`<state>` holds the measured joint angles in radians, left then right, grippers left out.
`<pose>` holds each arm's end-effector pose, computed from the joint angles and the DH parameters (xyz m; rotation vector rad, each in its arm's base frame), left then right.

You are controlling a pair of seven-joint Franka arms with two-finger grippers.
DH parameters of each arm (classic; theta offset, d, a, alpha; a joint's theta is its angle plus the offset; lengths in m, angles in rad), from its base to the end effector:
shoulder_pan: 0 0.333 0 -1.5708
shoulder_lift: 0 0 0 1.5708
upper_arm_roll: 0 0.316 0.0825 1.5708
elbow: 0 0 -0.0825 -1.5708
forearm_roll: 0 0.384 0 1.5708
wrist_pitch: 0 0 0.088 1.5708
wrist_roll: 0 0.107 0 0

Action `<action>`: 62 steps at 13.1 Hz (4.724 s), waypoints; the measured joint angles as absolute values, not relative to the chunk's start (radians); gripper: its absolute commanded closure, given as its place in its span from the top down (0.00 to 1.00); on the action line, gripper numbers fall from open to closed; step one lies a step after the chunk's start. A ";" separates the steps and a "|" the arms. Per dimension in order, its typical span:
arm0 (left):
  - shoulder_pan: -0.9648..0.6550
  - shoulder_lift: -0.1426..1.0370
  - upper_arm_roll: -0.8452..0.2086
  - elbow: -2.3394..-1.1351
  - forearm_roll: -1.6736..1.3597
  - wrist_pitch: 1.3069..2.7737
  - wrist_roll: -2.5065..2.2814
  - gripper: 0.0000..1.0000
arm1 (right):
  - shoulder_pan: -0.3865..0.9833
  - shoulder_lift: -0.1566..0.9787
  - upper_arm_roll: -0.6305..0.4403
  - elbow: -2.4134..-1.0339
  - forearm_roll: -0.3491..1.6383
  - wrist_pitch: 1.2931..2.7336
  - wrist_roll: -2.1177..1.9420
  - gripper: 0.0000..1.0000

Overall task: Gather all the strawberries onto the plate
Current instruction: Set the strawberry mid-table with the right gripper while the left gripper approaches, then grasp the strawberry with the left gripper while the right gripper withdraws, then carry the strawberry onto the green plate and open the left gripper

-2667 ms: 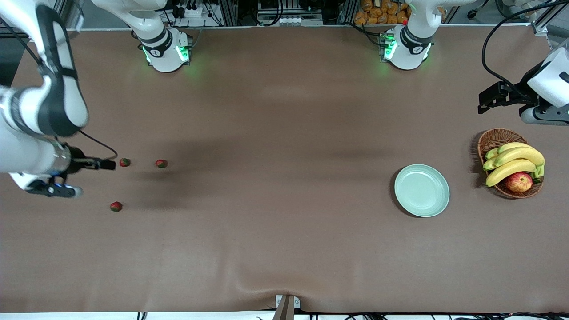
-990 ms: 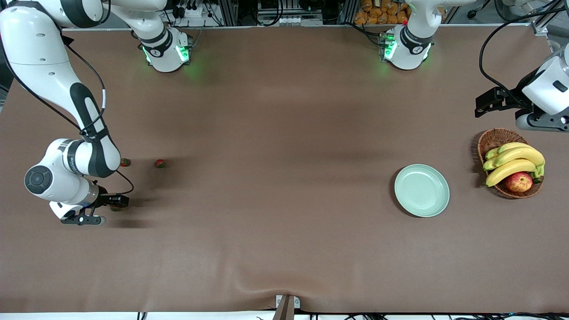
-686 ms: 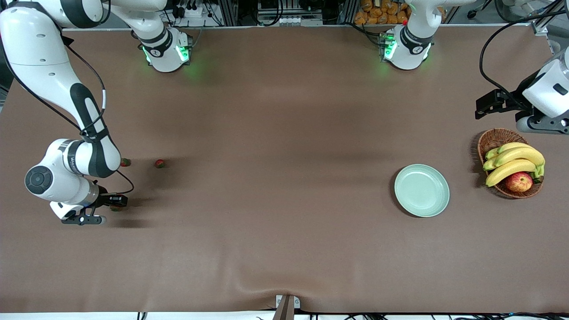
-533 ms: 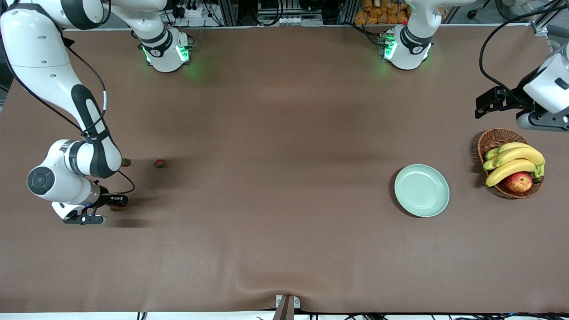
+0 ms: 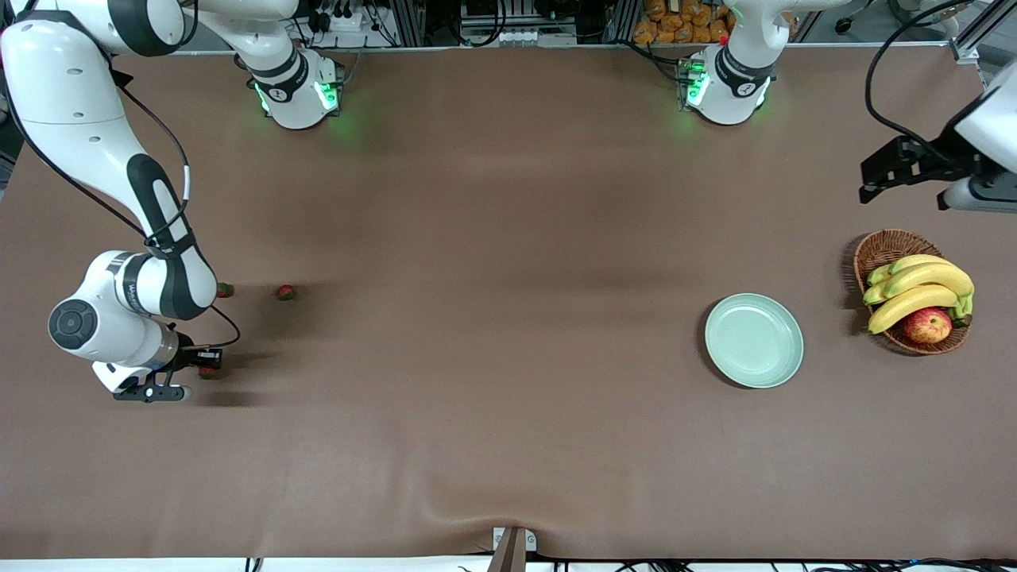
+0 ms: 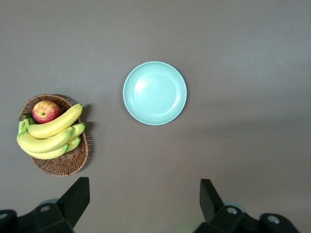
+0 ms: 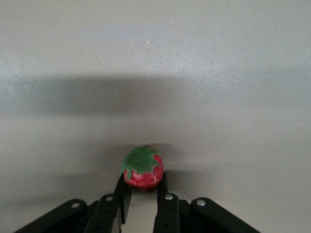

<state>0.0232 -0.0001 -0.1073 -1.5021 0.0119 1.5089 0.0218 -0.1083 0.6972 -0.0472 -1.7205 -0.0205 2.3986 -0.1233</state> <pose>0.5468 -0.0448 0.6513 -3.1256 0.1644 -0.0114 0.6607 -0.1009 0.1810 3.1002 -0.0097 -0.0380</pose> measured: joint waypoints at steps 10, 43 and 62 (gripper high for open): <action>0.057 0.011 -0.100 -1.503 0.009 1.591 0.023 1.00 | 0.129 0.600 0.077 -1.642 0.125 2.267 0.122 0.00; -0.508 0.462 -0.167 -1.681 0.002 2.153 -0.939 1.00 | 0.231 0.630 0.025 -1.536 0.406 2.054 0.224 1.00; -0.706 0.767 -0.158 -1.612 0.052 2.371 -1.107 0.00 | 0.016 0.563 0.026 -1.883 -0.009 2.051 0.147 0.90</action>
